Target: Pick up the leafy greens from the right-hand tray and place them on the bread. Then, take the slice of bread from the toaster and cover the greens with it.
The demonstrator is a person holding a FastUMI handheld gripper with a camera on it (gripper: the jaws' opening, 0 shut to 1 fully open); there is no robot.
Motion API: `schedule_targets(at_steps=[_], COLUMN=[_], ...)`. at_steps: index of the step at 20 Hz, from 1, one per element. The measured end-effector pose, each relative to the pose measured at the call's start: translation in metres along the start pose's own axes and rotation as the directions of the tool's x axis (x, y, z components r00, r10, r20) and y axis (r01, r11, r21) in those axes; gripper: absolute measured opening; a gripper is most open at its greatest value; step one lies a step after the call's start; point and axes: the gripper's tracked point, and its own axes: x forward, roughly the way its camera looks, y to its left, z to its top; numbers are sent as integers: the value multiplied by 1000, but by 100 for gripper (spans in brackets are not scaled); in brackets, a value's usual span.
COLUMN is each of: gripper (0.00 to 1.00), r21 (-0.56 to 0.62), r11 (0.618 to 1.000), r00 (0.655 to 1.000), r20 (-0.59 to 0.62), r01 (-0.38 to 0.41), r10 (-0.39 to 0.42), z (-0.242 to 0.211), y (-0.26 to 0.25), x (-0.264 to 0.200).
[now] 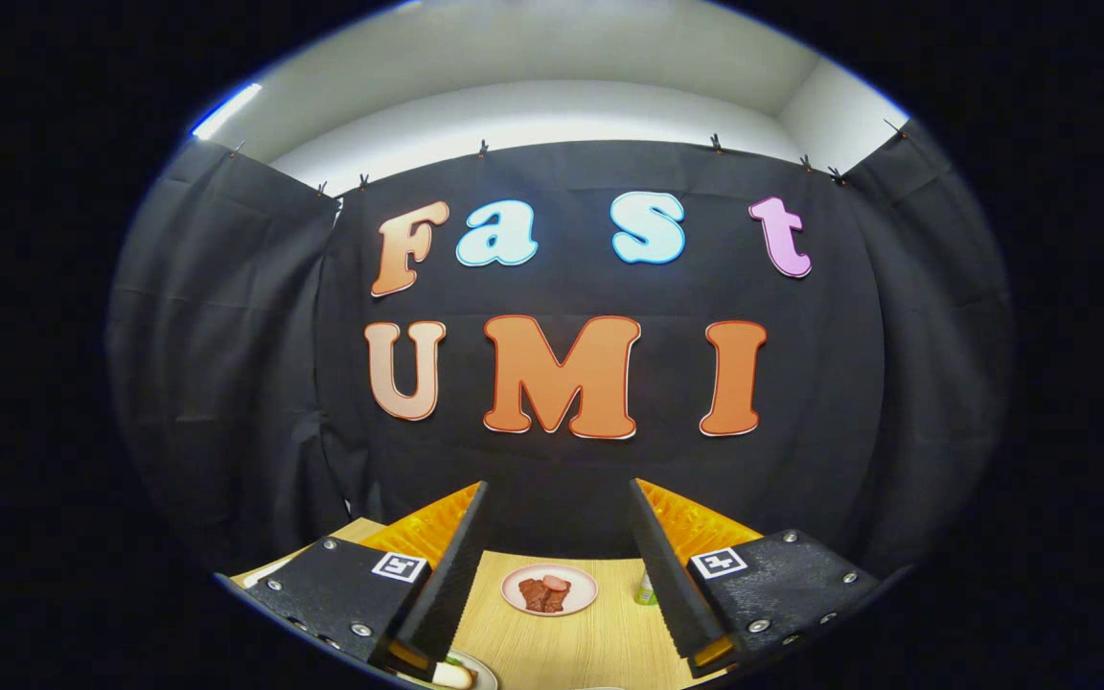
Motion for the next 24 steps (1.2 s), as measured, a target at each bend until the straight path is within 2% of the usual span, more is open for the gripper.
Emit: schedule_targets(at_steps=[1, 5, 10, 15, 24], gripper=[85, 86, 94, 95, 95], r21=[-6, -32, -57, -78, -87], r11=[1000, 999, 998, 997, 996], r00=[1000, 999, 994, 989, 989], r20=[8, 54, 106, 147, 145], r01=[-18, 3, -10, 3, 19], r10=[18, -1, 16, 9, -6], z=[2, 17, 27, 32, 31], y=[3, 1, 7, 7, 6], x=[-2, 1, -1, -1, -2])
